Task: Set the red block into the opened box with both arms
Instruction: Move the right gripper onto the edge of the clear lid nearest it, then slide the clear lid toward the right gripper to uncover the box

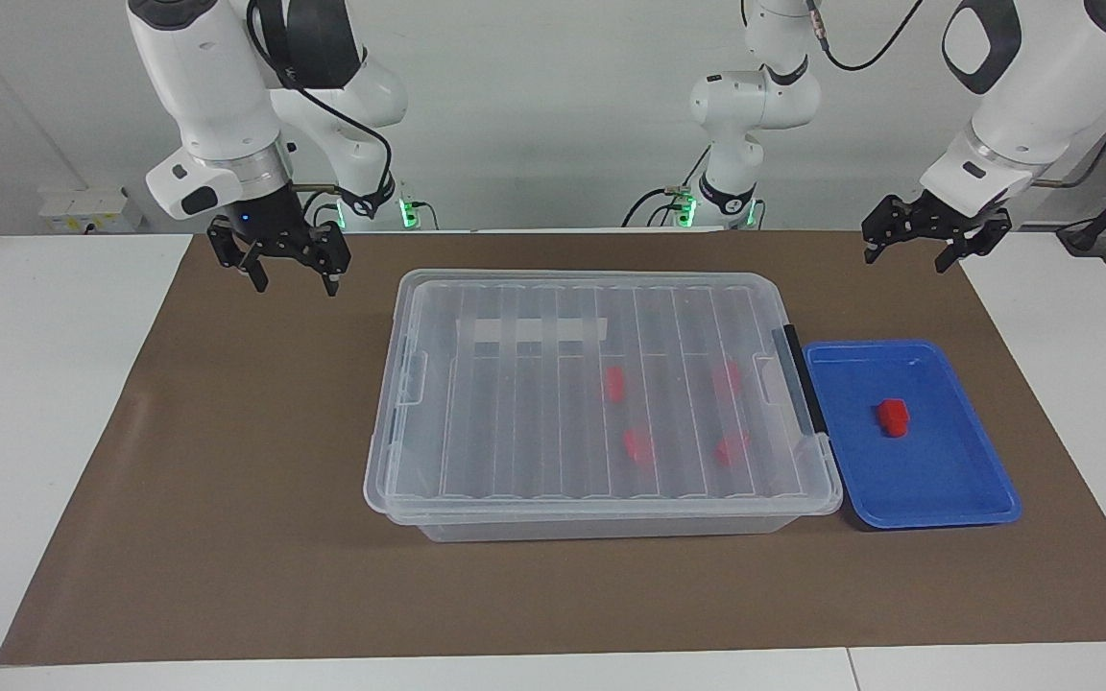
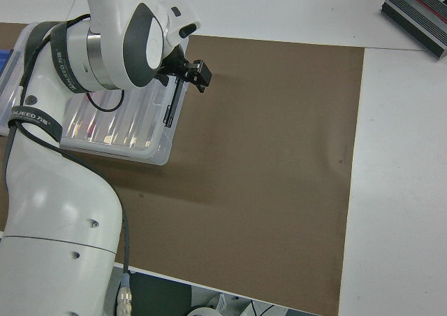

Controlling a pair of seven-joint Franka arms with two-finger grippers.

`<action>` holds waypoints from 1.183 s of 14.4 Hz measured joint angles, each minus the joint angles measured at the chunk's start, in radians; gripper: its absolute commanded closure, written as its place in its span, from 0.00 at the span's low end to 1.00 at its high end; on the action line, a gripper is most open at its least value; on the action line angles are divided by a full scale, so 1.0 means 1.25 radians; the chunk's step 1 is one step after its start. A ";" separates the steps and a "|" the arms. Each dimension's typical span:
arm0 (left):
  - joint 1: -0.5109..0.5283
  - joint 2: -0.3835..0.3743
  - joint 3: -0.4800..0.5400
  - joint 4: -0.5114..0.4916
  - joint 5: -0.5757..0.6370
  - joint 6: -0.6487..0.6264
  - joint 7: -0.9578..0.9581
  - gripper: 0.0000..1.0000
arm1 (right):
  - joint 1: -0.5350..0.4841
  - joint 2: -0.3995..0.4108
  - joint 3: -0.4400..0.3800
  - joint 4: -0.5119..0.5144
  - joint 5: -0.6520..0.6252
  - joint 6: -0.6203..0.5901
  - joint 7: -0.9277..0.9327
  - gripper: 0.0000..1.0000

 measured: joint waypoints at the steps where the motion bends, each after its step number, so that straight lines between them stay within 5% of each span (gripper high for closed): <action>1: 0.000 0.000 0.000 0.000 0.000 0.000 0.000 0.00 | 0.010 0.007 0.000 -0.011 0.000 0.022 0.015 0.04; 7: 0.000 0.000 0.000 0.000 0.000 0.000 0.000 0.00 | 0.067 0.076 0.002 -0.067 0.000 0.159 0.067 0.05; 17: 0.000 0.000 0.000 0.000 0.000 0.000 0.000 0.00 | 0.078 0.084 0.001 -0.123 -0.001 0.173 0.068 0.06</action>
